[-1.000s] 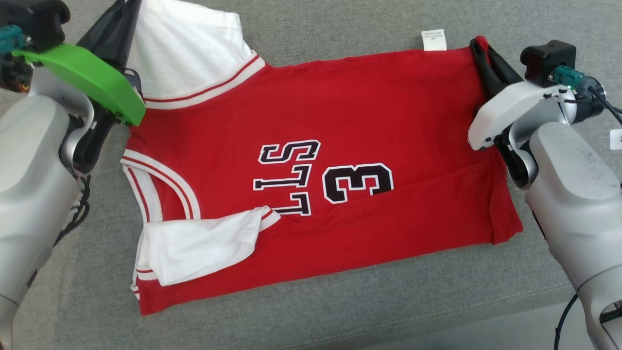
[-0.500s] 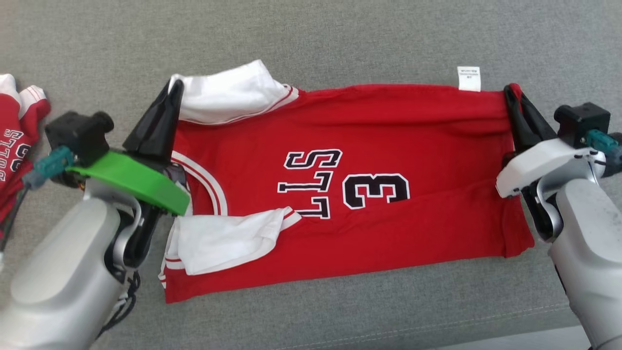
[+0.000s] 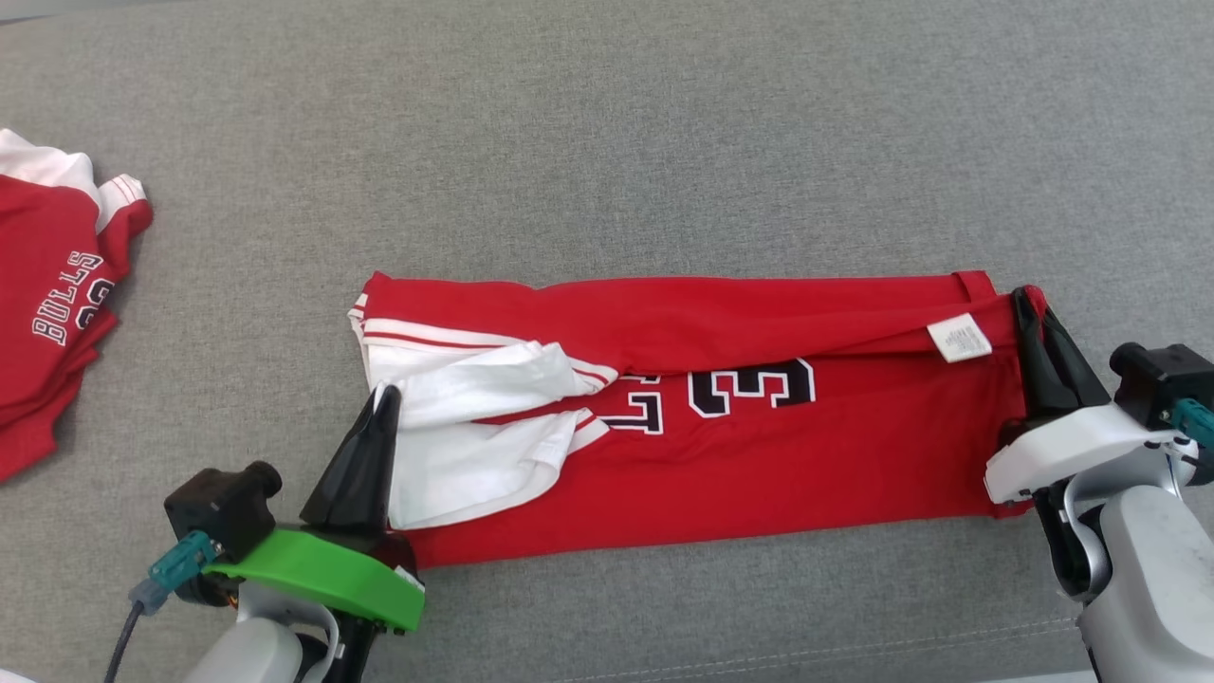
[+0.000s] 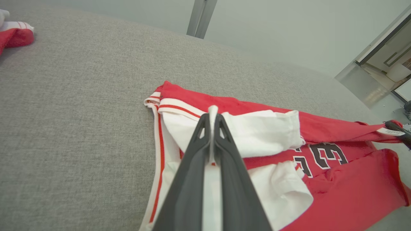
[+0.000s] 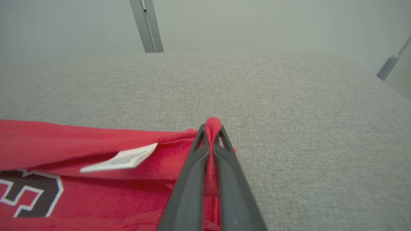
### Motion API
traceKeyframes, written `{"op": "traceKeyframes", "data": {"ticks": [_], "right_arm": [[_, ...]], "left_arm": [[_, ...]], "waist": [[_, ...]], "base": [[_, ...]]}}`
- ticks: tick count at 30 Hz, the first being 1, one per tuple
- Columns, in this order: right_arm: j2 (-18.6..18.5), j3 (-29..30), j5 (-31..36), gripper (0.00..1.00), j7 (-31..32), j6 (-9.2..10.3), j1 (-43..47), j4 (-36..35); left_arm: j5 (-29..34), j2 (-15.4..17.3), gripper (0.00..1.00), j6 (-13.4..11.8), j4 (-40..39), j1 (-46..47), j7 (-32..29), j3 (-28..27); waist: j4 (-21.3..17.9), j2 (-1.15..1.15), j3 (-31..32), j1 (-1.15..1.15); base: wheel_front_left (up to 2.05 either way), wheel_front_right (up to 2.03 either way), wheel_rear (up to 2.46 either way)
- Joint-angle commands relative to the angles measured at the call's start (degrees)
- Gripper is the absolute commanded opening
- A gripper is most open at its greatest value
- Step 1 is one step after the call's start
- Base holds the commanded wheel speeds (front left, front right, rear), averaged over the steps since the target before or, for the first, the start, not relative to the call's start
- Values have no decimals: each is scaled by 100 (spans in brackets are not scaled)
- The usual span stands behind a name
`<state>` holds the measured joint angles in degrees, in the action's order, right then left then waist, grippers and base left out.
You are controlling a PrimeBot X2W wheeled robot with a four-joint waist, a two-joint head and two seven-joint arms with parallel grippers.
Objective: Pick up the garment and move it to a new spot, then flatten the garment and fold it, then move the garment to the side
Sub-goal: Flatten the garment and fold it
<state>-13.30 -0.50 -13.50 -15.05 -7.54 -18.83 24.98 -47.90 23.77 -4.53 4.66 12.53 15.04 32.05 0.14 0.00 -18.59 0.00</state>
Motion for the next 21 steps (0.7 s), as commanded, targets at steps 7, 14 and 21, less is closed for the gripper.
{"op": "traceKeyframes", "data": {"ticks": [7, 14, 21], "right_arm": [[129, 218, -116, 100, -15, 11, 591, -468], [51, 322, -130, 100, -16, 11, 873, -1045], [20, 280, -72, 100, -16, 11, 640, -590]], "left_arm": [[370, -354, 100, 140, 182, -428, 18, -321], [933, -721, 100, 289, 89, -552, 18, -1033], [1781, -1184, 100, 472, -69, -644, 11, -1993]], "waist": [[87, 0, 170, 0], [51, 0, 292, 0], [77, 0, 316, 0]], "base": [[0, 0, 0], [0, 0, 0], [0, 0, 0]]}}
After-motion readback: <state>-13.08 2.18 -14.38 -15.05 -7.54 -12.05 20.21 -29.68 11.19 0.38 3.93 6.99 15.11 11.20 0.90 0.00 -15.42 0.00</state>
